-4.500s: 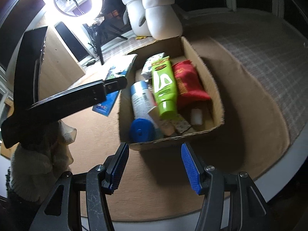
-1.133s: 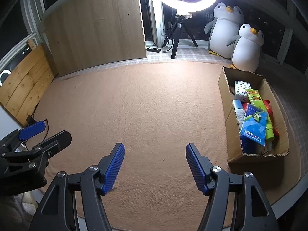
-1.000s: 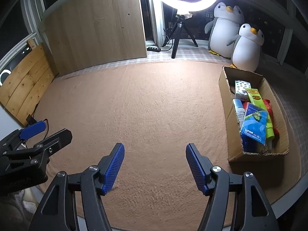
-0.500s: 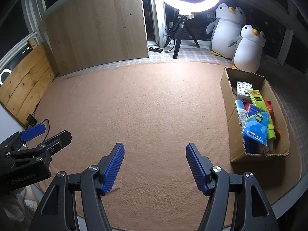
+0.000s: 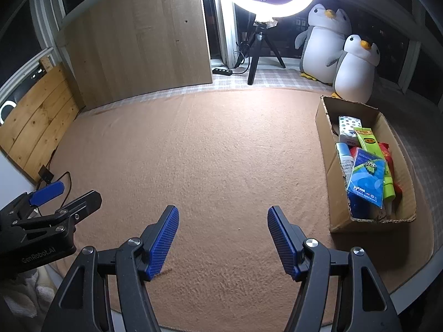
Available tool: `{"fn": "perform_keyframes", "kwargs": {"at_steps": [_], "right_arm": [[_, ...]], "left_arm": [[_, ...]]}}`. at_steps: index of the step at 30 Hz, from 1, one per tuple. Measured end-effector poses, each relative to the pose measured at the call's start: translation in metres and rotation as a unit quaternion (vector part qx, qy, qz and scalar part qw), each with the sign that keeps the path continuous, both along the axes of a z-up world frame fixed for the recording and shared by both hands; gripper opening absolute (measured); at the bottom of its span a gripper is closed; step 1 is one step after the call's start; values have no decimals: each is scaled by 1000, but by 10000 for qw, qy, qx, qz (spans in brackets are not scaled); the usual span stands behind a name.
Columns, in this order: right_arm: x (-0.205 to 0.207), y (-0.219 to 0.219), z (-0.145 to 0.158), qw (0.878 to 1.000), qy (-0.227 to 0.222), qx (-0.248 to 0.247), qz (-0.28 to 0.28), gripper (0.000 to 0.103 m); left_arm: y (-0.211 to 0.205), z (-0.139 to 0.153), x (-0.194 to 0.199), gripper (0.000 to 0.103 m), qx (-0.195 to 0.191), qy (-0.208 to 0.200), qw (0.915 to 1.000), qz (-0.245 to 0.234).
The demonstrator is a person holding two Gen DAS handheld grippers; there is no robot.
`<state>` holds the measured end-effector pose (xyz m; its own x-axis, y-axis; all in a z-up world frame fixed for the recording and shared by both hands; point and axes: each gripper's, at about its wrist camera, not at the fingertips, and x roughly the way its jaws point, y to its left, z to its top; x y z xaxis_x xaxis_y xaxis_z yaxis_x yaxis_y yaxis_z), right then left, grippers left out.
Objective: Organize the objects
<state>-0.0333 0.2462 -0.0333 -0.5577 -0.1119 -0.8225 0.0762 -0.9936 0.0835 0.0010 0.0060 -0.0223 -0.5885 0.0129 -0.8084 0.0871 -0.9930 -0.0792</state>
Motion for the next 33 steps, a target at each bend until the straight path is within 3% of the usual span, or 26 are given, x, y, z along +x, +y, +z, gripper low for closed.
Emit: {"fn": "perform_keyframes", "kwargs": {"at_steps": [33], "right_arm": [[-10,-3,-4,9998,-37,166,-95,63]], "left_arm": [[-5,-11,-14,98,30,-126,9999,-42]]}}
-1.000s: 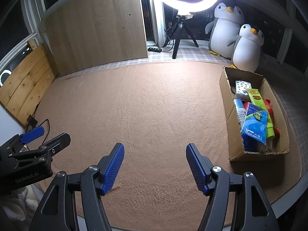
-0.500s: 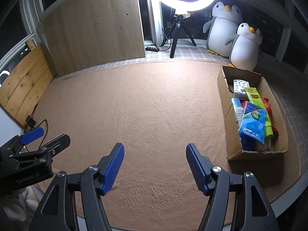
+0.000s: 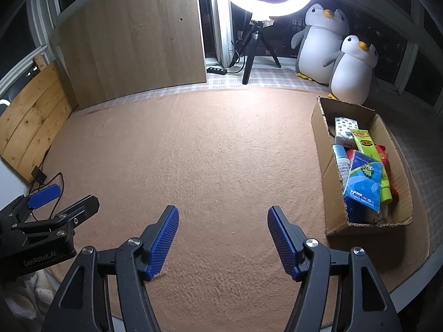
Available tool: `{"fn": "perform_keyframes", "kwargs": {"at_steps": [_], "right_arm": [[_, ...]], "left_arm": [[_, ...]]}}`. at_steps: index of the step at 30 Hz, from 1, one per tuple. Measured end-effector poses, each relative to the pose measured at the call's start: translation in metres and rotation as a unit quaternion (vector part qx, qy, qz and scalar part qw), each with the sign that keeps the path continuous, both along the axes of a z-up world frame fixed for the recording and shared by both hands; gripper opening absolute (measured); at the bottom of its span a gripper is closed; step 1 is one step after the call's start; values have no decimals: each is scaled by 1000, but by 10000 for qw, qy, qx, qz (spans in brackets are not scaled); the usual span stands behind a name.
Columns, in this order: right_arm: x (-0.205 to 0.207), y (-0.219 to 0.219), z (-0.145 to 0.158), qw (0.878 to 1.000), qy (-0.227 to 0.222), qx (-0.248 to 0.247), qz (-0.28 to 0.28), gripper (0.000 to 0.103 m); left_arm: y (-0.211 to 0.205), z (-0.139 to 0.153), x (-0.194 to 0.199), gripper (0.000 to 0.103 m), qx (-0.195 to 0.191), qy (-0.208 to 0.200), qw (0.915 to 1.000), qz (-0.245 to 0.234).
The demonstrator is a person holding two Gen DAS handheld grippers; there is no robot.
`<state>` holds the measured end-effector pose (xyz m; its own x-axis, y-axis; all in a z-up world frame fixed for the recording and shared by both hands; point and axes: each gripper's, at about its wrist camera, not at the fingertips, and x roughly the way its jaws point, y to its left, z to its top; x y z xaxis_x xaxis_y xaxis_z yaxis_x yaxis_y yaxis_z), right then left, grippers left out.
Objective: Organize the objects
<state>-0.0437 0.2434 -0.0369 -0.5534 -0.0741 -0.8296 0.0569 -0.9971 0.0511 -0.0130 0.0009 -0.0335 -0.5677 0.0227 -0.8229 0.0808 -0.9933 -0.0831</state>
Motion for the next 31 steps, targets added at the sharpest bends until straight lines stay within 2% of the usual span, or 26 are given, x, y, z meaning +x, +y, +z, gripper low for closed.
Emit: {"fn": "perform_keyframes", "kwargs": {"at_steps": [18,31], "right_arm": [[-10,-7,-3,10000,-50,33,28,63],[-17,-12,-12,9999,-144,50,-31,63]], "left_arm": [[-8,-6,-12,98,44,-65,10000,33],[-11,-16,-20,102,94,-151,9998,-63]]}}
